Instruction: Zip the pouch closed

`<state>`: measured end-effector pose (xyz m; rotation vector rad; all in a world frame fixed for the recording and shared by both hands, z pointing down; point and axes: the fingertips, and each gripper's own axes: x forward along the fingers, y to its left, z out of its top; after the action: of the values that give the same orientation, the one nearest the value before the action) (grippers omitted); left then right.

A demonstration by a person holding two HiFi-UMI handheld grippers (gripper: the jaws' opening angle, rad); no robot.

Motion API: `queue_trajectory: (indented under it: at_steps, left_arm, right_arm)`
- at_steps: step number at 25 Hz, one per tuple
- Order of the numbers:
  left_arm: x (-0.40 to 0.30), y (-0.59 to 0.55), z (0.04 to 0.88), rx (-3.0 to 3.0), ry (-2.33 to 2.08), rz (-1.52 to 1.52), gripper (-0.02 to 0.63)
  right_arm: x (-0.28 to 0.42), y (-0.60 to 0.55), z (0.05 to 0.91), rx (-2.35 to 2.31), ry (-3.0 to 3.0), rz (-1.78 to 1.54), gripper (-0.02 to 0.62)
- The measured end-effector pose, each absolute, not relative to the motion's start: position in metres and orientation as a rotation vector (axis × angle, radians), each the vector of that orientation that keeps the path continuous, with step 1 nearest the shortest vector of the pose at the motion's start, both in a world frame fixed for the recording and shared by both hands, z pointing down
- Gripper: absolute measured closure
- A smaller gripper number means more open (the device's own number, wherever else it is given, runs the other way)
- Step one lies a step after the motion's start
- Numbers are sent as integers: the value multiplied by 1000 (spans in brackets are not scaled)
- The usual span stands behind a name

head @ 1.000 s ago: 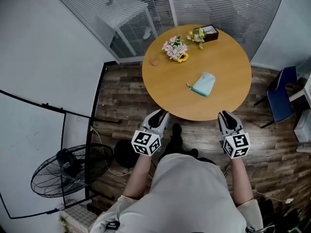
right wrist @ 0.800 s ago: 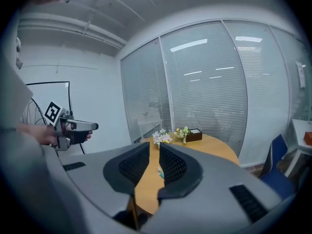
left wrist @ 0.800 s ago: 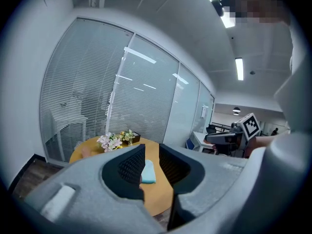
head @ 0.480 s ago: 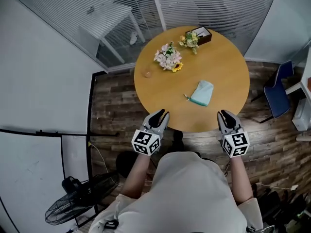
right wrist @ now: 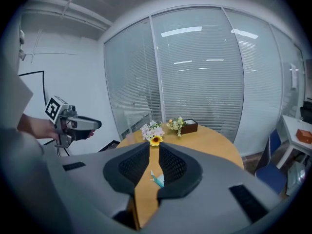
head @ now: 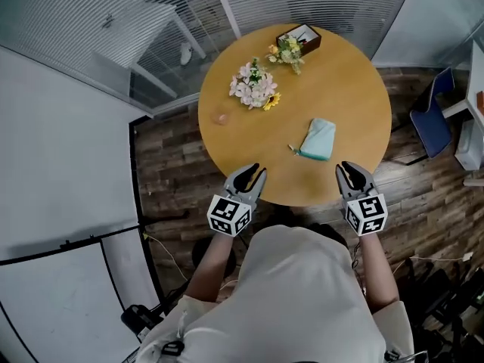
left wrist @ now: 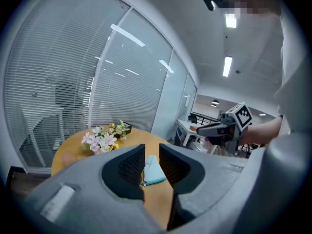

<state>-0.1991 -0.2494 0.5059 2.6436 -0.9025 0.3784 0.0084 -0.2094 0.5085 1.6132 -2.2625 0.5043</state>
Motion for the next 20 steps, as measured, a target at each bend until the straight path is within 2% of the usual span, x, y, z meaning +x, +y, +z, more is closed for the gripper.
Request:
queue_trajectory:
  at_steps: [20]
  left_arm:
    - [-164, -294, 606, 2668, -602, 584, 526]
  right_arm:
    - [-15, -240, 617, 1517, -2157, 754, 540]
